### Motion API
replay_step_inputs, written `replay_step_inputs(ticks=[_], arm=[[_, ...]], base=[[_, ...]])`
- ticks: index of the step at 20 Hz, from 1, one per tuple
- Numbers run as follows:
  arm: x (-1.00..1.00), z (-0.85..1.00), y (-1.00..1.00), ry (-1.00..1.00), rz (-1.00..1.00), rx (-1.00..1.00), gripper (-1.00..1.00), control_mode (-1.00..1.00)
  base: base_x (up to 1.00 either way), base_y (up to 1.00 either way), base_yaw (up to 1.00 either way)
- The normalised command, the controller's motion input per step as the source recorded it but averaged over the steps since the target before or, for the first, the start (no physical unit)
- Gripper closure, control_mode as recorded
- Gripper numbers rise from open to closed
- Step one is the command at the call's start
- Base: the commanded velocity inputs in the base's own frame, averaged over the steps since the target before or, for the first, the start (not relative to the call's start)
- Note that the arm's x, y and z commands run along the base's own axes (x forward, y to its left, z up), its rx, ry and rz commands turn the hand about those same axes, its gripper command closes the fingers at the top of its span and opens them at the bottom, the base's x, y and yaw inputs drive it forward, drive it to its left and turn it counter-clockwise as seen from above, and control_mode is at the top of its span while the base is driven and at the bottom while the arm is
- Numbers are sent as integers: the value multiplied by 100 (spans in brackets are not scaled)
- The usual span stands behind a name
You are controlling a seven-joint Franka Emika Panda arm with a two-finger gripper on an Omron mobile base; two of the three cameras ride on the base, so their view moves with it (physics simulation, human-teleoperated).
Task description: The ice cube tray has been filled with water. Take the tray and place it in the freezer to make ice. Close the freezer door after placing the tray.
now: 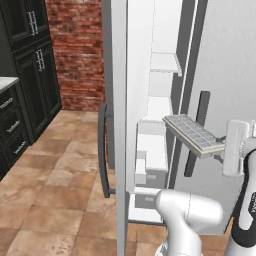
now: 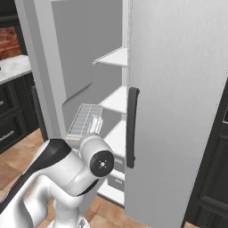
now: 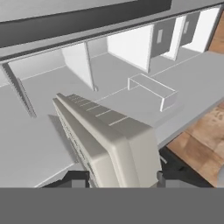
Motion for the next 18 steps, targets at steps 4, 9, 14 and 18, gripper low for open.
replay_step_inputs(ticks=[4,9,14,18], arm=[[34,-9,18,0,-10,-5,100,-100],[35,-3,20,0,-11,-2,100,-100],[36,0,35,0,-14,-2,100,-100],[31,0,36,0,-14,-3,100,-100]], base=[[0,0,0],[0,0,0],[0,0,0],[0,0,0]])
